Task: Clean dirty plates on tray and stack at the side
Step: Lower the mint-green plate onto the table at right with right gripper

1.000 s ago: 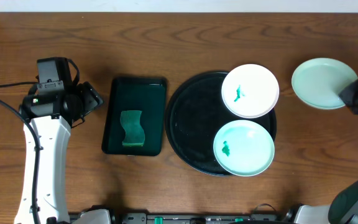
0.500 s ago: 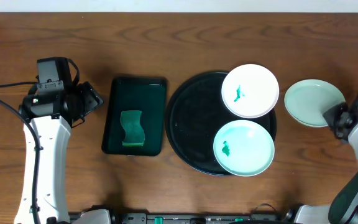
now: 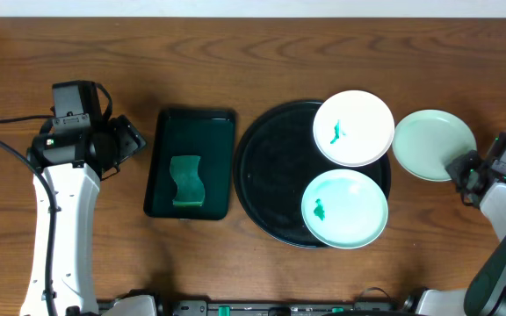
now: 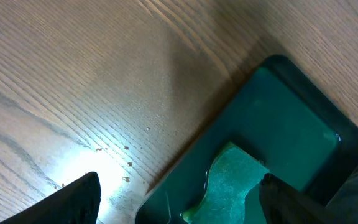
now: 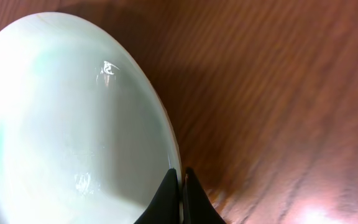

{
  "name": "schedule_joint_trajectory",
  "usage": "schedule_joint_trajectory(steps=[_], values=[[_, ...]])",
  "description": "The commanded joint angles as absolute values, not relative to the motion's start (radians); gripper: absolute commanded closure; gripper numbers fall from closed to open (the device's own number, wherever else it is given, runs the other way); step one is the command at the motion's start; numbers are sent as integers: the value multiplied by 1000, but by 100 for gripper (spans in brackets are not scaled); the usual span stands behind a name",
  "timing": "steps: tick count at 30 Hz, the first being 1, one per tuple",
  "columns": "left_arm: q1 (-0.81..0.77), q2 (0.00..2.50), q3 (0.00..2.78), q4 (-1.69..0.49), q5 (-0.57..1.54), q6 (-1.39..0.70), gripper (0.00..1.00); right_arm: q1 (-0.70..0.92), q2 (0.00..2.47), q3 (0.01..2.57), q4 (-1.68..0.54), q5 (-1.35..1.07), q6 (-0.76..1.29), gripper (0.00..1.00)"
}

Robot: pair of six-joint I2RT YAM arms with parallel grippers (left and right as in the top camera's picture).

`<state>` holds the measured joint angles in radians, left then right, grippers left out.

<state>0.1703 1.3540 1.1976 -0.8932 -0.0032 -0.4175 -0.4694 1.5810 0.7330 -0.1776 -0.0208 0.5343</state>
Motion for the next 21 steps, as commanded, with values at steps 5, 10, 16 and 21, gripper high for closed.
schedule_joint_trajectory(steps=[5, 10, 16, 21], values=[[175, 1352, 1215, -897, -12, -412, 18, -437, 1574, 723, -175, -54, 492, 98], [175, 1352, 1215, -897, -12, -412, 18, -437, 1574, 723, -195, -61, 492, 98], [175, 1352, 1215, -897, -12, -412, 18, -435, 1574, 723, -218, -61, 492, 98], [175, 1352, 1215, -897, -12, -412, 18, -415, 1575, 723, -221, -61, 468, 98]])
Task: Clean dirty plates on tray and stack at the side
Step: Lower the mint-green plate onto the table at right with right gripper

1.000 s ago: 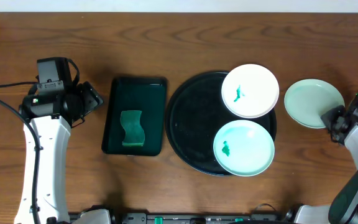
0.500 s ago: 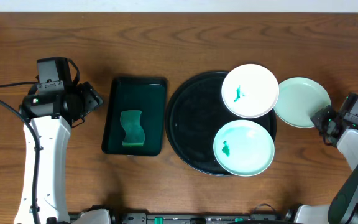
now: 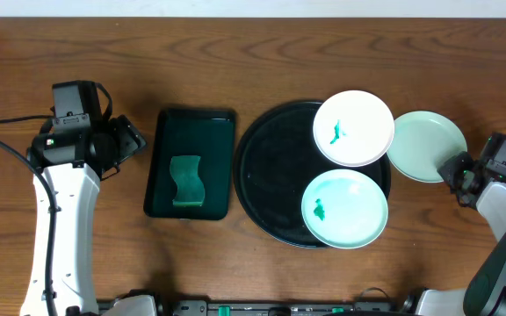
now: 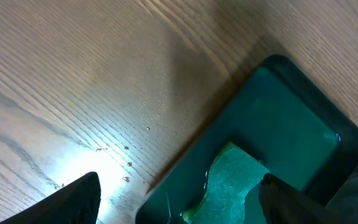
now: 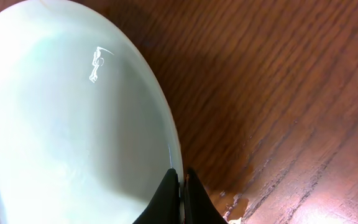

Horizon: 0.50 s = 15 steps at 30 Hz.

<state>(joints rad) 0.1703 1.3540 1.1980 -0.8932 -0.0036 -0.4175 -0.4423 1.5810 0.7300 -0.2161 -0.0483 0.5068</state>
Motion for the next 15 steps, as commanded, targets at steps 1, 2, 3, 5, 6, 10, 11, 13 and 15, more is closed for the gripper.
schedule_joint_trajectory(steps=[1, 2, 3, 5, 6, 10, 11, 13, 15], values=[[175, 1352, 1215, -897, -12, -412, 18, -408, 1577, 723, -223, -60, 459, 98], [175, 1352, 1215, -897, -12, -412, 18, -403, 1579, 723, -223, -60, 455, 98], [175, 1352, 1215, -897, -12, -412, 18, -397, 1583, 723, -224, -57, 455, 97], [175, 1352, 1215, -897, -12, -412, 18, -390, 1592, 723, -225, -57, 455, 96], [175, 1352, 1215, -897, -12, -412, 18, -390, 1596, 723, -225, -58, 455, 95], [175, 1352, 1215, -897, -12, -412, 18, -389, 1609, 723, -226, -57, 455, 95], [175, 1352, 1215, -897, -12, -412, 18, -389, 1610, 723, -226, -57, 455, 95], [175, 1352, 1215, -897, -12, -412, 18, -389, 1610, 723, -226, -57, 455, 94], [175, 1352, 1215, -897, -12, -412, 18, -389, 1610, 723, -228, -57, 455, 95]])
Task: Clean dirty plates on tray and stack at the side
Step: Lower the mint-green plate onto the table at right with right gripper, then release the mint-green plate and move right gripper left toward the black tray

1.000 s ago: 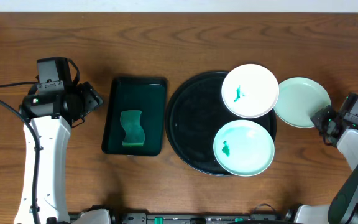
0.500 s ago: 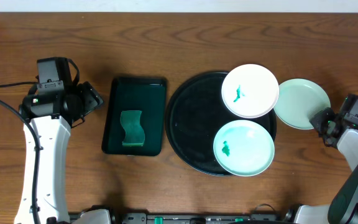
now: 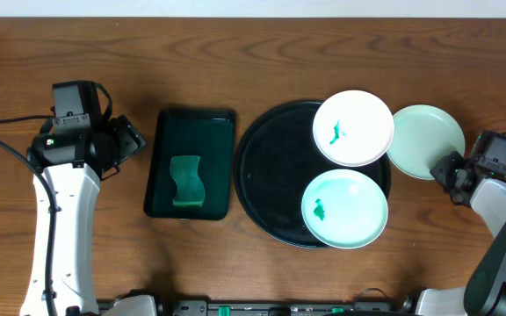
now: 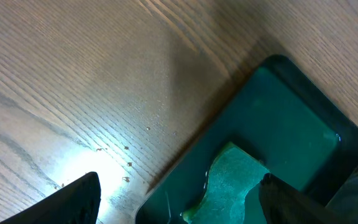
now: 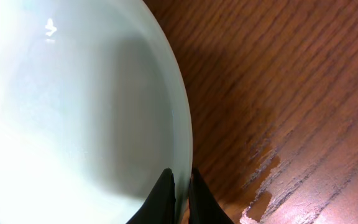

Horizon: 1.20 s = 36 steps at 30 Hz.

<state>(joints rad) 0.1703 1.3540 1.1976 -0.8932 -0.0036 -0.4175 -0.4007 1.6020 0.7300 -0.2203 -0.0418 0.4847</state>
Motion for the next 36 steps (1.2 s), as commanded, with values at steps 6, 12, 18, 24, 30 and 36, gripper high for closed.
schedule_joint_trajectory(steps=[6, 12, 18, 24, 30, 36], values=[[175, 1352, 1215, -897, -12, -412, 18, -389, 1610, 723, -232, -59, 455, 92], [175, 1352, 1215, -897, -12, -412, 18, -389, 1610, 723, -243, -59, 455, 61], [175, 1352, 1215, -897, -12, -412, 18, -389, 1600, 748, -277, -78, 391, 49], [175, 1352, 1215, -897, -12, -412, 18, -369, 1550, 872, -492, -82, 336, 44], [175, 1352, 1215, -897, -12, -412, 18, -291, 1537, 979, -651, -84, 260, 18], [175, 1352, 1215, -897, -12, -412, 18, -163, 1537, 1071, -792, -84, 222, 19]])
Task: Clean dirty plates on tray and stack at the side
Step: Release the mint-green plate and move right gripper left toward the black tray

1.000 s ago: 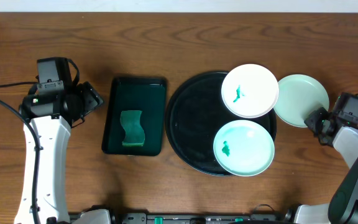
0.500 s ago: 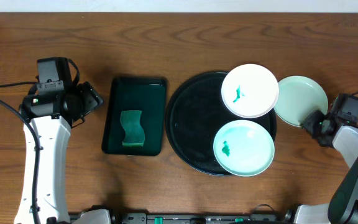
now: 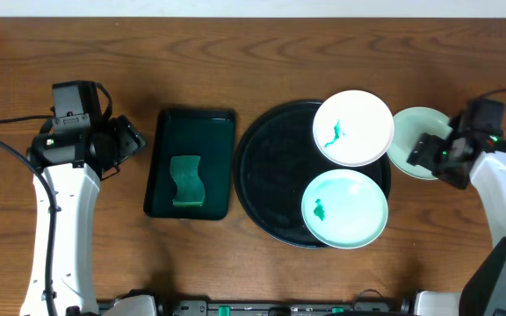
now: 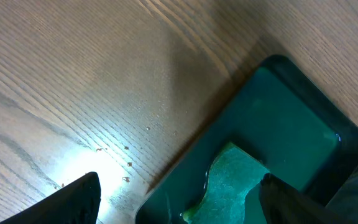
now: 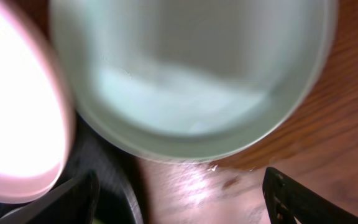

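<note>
On the round black tray (image 3: 266, 175) lie a white plate (image 3: 358, 132) with a green smear and a mint plate (image 3: 344, 208) with a green blot. A clean pale green plate (image 3: 408, 132) lies on the table just right of the tray, filling the right wrist view (image 5: 191, 74). My right gripper (image 3: 436, 156) hovers over its right part, open and holding nothing (image 5: 179, 208). Beside the white plate's edge (image 5: 11, 112) shows the tray rim (image 5: 114, 186). My left gripper (image 3: 134, 139) is open left of the green sponge (image 3: 186, 180), seen closer in the left wrist view (image 4: 229, 180).
The sponge lies in a dark green rectangular basin (image 3: 191, 132) left of the black tray; its corner fills the left wrist view (image 4: 291, 118). Bare wooden table (image 3: 235, 53) runs along the back and to the right of the pale green plate.
My right gripper was shut on the pale green plate's right rim; now it is open and above the plate, further left. The plate lies a little closer to the tray. The left arm is unchanged.
The right gripper pinched the pale green plate's rim well right of the tray. Over the following moments the plate stood further left each time, nearing the white plate. Now it is released beside the tray. The left arm stayed still beside the basin throughout.
</note>
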{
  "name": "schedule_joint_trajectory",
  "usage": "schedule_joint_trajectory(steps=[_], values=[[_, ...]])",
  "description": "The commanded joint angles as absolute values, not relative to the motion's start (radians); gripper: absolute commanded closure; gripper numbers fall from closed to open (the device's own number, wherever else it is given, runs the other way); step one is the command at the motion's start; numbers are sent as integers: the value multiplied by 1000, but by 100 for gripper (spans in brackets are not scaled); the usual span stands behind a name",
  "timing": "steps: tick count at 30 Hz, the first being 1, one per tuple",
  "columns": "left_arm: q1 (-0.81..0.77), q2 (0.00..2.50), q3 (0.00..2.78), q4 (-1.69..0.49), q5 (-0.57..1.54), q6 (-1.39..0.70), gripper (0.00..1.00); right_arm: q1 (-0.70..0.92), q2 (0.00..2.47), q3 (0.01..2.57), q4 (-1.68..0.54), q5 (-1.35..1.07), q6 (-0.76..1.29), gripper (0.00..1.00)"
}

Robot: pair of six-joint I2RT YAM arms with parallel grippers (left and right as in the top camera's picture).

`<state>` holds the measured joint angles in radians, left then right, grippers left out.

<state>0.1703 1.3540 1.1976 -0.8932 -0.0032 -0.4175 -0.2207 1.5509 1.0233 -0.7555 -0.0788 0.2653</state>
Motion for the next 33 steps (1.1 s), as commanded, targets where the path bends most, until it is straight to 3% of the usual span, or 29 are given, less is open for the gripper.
schedule_joint_trajectory(steps=[1, 5, 8, 14, 22, 33], values=[[175, 1352, 1215, -897, -12, -412, 18, -139, 1537, 1084, -819, -84, 219, 20], [175, 1352, 1215, -897, -12, -412, 18, -50, 1537, 1104, -905, -84, 219, 18], [175, 1352, 1215, -897, -12, -412, 18, -5, 1537, 1104, -952, -88, 220, 1], [175, 1352, 1215, -897, -12, -412, 18, 60, 1537, 1103, -1015, -215, 219, 1], [175, 1352, 1215, -897, -12, -412, 18, 93, 1537, 1102, -1110, -188, 219, 64], [175, 1352, 1215, -897, -12, -412, 18, 121, 1537, 1029, -1103, -57, 299, 59]])
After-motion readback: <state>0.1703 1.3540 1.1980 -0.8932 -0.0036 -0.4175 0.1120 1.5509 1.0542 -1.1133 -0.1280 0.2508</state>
